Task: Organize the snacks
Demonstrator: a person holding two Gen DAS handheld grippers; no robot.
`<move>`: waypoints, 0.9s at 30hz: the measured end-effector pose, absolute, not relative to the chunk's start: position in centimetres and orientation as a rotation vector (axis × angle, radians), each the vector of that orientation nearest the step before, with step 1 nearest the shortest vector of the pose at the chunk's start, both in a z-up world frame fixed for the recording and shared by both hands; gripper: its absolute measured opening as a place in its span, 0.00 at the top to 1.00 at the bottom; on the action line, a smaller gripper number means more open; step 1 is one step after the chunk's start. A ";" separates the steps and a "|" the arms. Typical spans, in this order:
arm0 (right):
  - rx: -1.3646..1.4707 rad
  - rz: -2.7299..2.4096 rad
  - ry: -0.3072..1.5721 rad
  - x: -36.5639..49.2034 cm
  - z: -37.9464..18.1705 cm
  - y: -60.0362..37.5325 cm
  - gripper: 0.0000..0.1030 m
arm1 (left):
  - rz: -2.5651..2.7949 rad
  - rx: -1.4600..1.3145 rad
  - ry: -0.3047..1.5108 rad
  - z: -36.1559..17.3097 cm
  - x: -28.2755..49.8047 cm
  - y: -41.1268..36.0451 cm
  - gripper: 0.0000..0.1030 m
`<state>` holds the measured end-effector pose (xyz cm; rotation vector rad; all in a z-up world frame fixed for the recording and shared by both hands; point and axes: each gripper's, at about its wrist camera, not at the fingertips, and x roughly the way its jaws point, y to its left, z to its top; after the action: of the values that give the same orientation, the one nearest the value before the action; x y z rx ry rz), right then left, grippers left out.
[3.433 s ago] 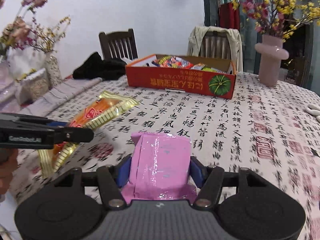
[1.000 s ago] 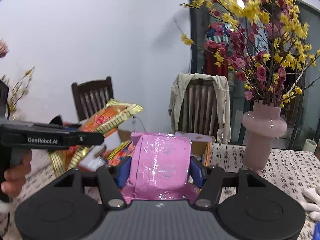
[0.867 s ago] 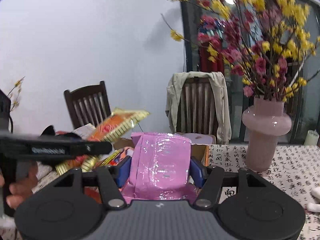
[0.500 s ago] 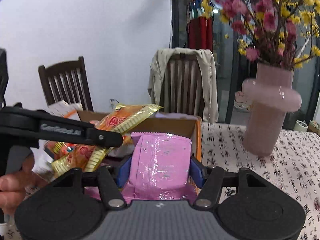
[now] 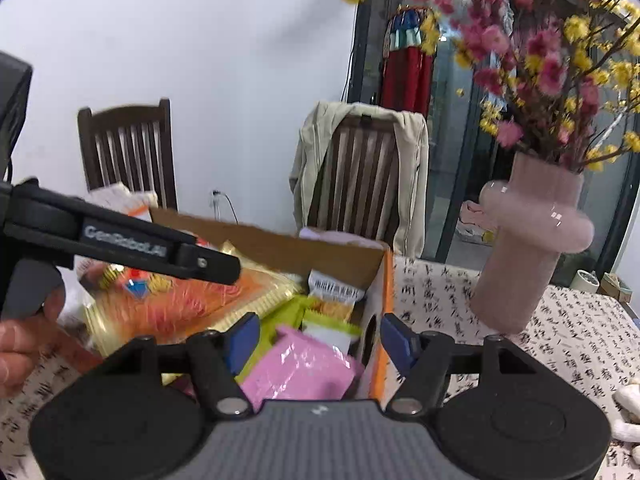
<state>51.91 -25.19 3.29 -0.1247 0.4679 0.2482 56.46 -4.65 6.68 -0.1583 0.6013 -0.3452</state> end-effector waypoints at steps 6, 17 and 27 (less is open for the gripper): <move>-0.118 0.239 0.427 48.9 6.7 -26.5 0.33 | -0.340 -0.120 0.547 9.8 53.0 -3.5 0.36; -0.140 0.239 0.354 40.4 11.1 -27.3 0.28 | -0.292 -0.025 0.472 12.8 41.3 0.3 0.32; -0.142 0.274 0.323 30.7 12.0 -27.1 0.18 | -0.170 -0.039 0.388 13.4 29.1 5.0 0.28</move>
<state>30.72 -27.06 12.05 -0.1420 0.3225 0.2745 29.09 5.05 13.41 -0.0393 0.3884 -0.1704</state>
